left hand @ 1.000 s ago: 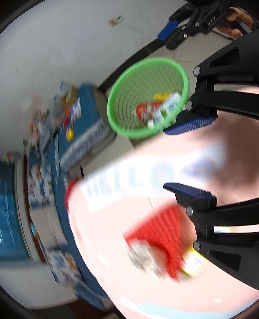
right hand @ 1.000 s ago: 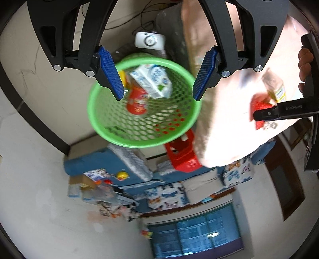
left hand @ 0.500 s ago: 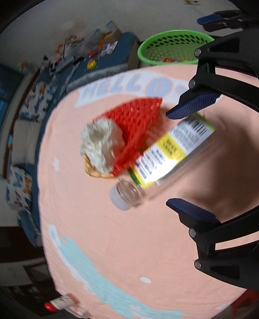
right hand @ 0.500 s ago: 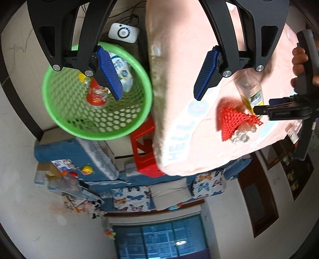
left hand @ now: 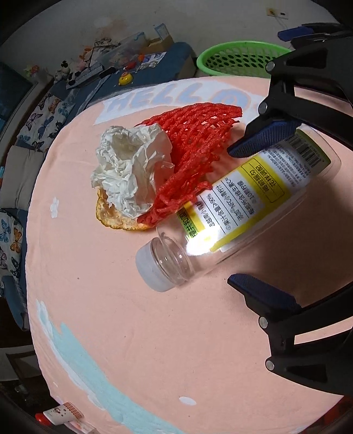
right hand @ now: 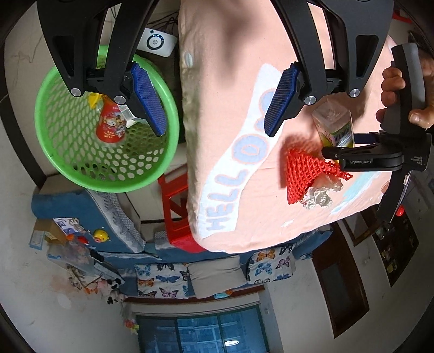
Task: Collect trash
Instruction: 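Grasp the clear bottle with the left tool while the right tool grasps the crumpled foil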
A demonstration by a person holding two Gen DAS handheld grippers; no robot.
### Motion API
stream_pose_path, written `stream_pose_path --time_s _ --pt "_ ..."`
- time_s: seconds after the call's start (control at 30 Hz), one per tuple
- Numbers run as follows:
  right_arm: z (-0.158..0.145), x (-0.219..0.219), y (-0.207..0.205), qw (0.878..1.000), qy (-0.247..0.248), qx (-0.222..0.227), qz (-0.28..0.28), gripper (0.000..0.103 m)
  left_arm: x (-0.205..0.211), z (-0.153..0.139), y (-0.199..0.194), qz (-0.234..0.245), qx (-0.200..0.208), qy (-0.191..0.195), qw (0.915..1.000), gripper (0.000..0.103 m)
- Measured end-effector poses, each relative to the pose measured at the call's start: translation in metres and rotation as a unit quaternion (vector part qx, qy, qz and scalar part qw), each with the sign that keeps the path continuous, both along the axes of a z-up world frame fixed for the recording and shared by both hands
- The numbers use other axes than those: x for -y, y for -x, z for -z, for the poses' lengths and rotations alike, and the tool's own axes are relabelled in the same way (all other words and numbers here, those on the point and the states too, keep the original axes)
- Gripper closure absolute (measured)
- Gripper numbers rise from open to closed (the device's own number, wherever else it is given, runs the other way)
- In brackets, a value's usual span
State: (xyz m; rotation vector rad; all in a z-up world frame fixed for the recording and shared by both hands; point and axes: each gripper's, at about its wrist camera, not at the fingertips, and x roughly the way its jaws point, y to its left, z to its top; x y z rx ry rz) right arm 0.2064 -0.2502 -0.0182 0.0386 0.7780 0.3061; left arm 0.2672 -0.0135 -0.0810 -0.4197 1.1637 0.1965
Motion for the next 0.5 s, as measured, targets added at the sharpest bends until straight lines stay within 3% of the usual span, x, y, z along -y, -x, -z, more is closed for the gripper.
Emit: stream_pose_path --time_s 0.07,0.23,0.5 --pt "0.0 -0.006 -0.006 1.0 -0.006 -0.008 -0.008 0.028 0.0 -0.003 0.0 0.018 0.004 0.0 0.9998 0.032" --pt "-0.005 -0.028 -0.021 0.999 -0.018 -0.013 -0.035 0.028 -0.013 -0.005 0.009 0.032 0.002 0.019 0.9993 0.042" --pt "-0.01 -0.079 -0.049 0.995 -0.039 -0.024 -0.09 0.029 -0.043 -0.008 0.026 0.045 0.006 0.019 0.9988 0.058"
